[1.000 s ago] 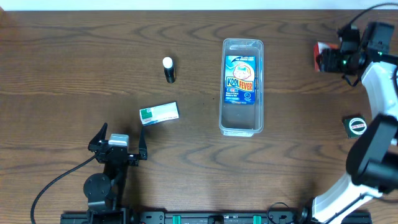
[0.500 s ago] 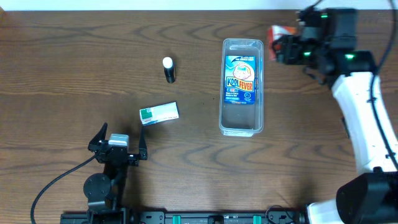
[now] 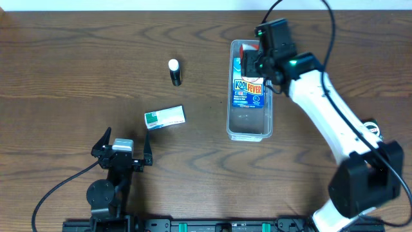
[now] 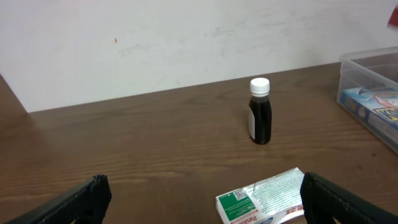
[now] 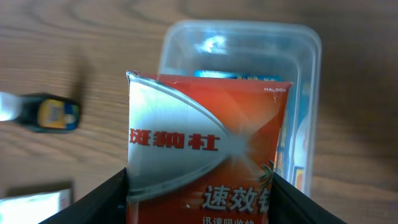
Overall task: Pack container
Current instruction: 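Carry the red box into the container onto the blue box, release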
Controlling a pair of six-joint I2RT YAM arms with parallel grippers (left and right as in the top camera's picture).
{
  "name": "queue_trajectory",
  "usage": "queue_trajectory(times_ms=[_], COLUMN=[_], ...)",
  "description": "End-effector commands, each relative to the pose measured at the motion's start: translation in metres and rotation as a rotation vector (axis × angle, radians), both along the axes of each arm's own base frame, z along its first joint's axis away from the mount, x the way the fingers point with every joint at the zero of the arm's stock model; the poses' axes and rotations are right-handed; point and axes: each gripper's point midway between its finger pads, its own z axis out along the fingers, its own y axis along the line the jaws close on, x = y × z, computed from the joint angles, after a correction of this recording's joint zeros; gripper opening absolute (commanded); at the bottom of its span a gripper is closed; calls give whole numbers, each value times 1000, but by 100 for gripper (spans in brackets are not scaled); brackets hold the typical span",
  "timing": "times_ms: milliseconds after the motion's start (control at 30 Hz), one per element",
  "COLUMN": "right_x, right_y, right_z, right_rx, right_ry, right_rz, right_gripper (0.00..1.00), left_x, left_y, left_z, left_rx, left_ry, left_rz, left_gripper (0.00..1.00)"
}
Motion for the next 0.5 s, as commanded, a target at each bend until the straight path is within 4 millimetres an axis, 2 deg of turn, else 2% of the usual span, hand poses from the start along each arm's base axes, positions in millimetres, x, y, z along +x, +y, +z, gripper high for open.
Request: queue_trajectory(times_ms=[0, 200, 467], right_x=[9, 15, 18], right_y=[-3, -2, -5], right_z=[-18, -49, -68], right_rx=[-23, -54, -84], right_ry=[17, 54, 74], right_rz=[-91, -98, -108], right_gripper=[63, 63, 64], left_x=[0, 0, 0], left_y=[-2, -2, -2], left_z=[-15, -15, -15], left_rx=[-10, -10, -10], left_ry=[42, 42, 42], left_rz=[-13, -13, -13], left_gripper=[98, 98, 98])
